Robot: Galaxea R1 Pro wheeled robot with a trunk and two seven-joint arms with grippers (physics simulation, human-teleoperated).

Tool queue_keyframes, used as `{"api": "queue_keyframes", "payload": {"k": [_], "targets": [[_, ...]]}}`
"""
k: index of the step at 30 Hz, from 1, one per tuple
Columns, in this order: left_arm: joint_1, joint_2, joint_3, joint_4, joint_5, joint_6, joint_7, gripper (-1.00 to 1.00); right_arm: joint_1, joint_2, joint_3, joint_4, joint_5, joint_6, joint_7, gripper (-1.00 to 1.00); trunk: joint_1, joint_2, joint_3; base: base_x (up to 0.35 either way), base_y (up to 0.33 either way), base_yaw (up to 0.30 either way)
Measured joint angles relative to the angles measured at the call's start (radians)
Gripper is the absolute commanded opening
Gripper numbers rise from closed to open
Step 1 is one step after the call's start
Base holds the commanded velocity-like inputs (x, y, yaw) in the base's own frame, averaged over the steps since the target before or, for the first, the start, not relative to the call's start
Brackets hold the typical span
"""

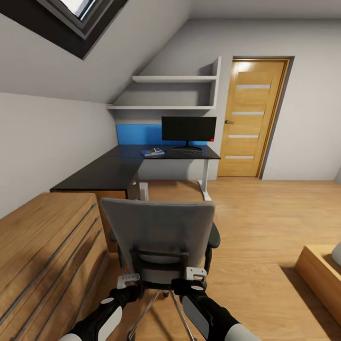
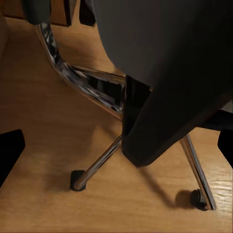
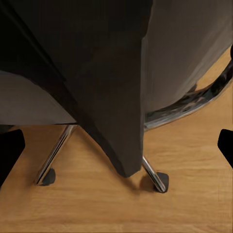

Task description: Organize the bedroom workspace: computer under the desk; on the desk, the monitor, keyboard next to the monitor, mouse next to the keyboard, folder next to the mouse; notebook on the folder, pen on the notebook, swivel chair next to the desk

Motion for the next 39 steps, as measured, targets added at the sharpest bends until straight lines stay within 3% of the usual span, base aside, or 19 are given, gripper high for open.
{"api": "queue_keyframes", "payload": {"k": [10,24,39], "targets": [[-0.002,-0.004,0.001,0.0,-0.046,0.033,-0.001,1.0,0.0,0.0,0.002,0.0,-0.004,0.0,0.0,1.0,0.0,0.0,0.0,0.238,0.0,0.0],[-0.002,-0.006,0.001,-0.003,-0.049,0.034,-0.001,1.0,0.0,0.0,0.003,-0.002,0.002,0.0,-0.001,1.0,0.001,0.0,0.0,0.015,-0.002,0.0],[-0.002,-0.007,-0.001,-0.008,-0.05,0.033,-0.001,1.0,0.0,0.0,0.004,-0.003,0.004,-0.001,-0.003,1.0,0.001,0.0,0.0,0.099,-0.115,0.0]]}}
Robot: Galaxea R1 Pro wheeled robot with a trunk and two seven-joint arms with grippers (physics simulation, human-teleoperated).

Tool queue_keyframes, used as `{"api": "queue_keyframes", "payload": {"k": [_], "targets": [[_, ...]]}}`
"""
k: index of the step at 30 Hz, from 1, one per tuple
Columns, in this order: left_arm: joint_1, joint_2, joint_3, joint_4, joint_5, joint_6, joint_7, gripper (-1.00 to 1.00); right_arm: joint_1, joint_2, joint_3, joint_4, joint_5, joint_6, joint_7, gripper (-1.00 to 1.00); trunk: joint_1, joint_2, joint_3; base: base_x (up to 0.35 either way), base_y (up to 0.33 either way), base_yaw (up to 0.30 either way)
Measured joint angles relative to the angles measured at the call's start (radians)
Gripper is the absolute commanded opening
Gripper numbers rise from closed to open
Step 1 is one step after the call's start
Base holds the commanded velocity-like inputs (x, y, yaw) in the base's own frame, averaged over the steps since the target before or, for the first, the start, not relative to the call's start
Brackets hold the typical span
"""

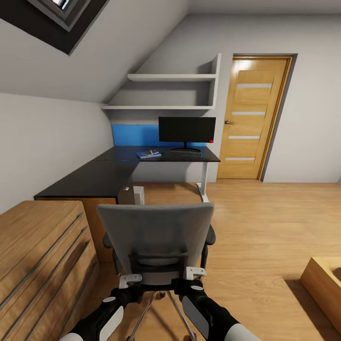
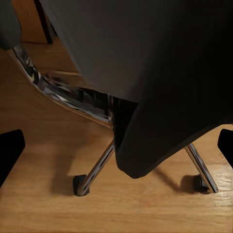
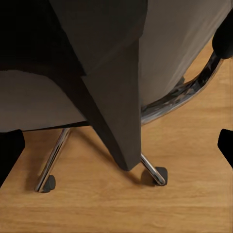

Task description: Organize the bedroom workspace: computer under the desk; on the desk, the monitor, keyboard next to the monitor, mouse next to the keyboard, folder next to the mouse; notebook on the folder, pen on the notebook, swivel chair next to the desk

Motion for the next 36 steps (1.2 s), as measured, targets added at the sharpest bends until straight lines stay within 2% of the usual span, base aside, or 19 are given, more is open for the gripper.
{"api": "queue_keyframes", "payload": {"k": [9,23,36], "targets": [[0.0,0.0,-0.001,0.0,-0.001,0.0,0.0,1.0,0.0,0.0,0.0,0.0,-0.001,0.0,-0.002,1.0,0.0,0.0,0.0,0.005,-0.005,-0.018],[0.0,0.0,-0.001,0.0,-0.001,-0.002,0.0,1.0,0.0,0.0,-0.001,0.0,0.001,0.0,-0.008,1.0,0.0,0.0,0.0,0.0,0.0,-0.236],[0.0,0.004,-0.001,0.0,0.001,-0.006,0.0,1.0,0.0,0.0,0.002,0.0,0.0,0.0,-0.008,1.0,0.0,0.0,0.0,0.0,0.0,-0.03]]}}
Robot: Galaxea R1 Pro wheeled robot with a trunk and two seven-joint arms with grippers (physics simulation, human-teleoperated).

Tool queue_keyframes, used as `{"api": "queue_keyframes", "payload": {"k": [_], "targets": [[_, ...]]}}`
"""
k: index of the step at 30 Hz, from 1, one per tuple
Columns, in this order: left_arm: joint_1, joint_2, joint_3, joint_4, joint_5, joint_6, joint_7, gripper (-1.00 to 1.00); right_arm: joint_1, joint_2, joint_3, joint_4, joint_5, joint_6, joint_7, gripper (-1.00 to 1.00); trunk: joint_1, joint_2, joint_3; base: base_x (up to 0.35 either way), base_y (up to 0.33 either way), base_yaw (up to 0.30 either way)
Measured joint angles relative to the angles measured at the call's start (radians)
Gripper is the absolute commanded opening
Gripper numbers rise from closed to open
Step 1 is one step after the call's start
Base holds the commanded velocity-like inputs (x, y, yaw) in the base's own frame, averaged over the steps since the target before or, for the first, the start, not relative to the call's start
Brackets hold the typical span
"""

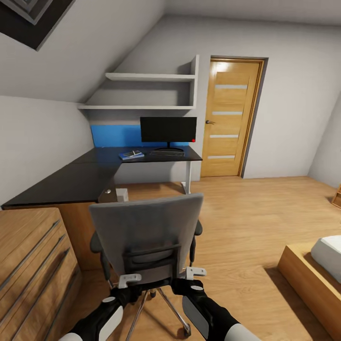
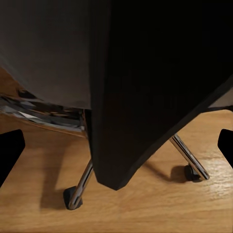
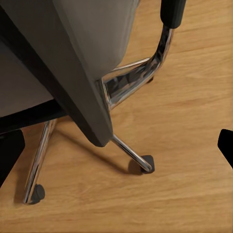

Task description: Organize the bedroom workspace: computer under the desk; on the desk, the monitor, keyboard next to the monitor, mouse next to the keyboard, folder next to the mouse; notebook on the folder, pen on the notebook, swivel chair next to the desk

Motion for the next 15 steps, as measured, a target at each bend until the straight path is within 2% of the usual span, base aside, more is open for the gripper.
{"api": "queue_keyframes", "payload": {"k": [15], "targets": [[0.0,0.014,0.012,0.004,0.012,0.012,0.008,1.0,0.0,0.0,0.0,0.002,0.0,0.004,0.01,1.0,0.0,0.0,0.0,0.0,0.0,0.0]]}}
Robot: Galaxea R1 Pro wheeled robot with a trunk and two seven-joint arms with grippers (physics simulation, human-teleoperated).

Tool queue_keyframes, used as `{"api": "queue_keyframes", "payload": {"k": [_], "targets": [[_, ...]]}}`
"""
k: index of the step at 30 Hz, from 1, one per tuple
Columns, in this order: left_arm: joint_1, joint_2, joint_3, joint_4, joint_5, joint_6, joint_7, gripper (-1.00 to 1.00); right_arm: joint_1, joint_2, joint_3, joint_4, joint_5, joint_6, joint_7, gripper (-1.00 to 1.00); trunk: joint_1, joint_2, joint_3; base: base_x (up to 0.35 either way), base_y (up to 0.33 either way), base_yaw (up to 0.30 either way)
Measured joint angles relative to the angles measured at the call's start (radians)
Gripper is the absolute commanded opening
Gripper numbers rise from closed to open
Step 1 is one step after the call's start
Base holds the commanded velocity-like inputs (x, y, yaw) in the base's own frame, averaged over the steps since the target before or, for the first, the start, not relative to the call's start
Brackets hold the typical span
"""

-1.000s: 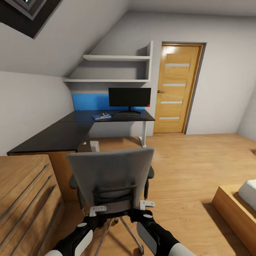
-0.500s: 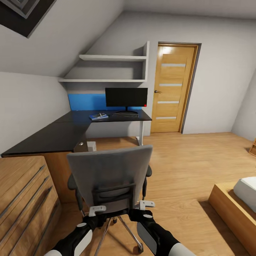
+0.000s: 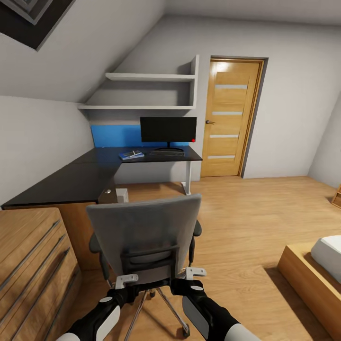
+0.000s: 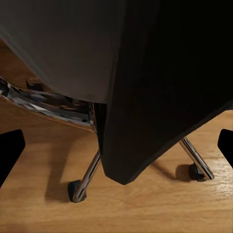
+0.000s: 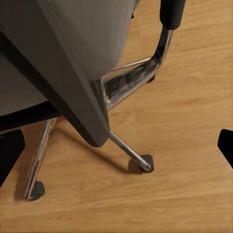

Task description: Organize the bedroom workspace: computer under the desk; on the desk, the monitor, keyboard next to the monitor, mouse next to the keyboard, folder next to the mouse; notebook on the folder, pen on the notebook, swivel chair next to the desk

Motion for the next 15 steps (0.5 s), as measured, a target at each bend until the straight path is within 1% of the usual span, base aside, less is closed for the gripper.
{"api": "queue_keyframes", "payload": {"k": [7,10,15], "targets": [[0.0,0.0,0.001,0.0,0.002,0.002,-0.01,1.0,0.0,0.0,0.002,0.0,-0.001,0.002,0.002,1.0,0.0,0.0,0.0,0.0,0.0,0.0],[0.0,0.0,0.001,0.0,0.002,0.002,-0.01,1.0,0.0,0.0,0.022,0.0,0.003,0.005,0.002,1.0,0.0,0.0,0.0,0.0,0.0,0.0],[0.0,0.0,0.001,0.001,0.003,0.002,-0.004,1.0,0.0,0.0,0.072,0.004,0.008,0.008,0.003,1.0,0.0,0.0,0.0,0.0,0.0,0.0]]}}
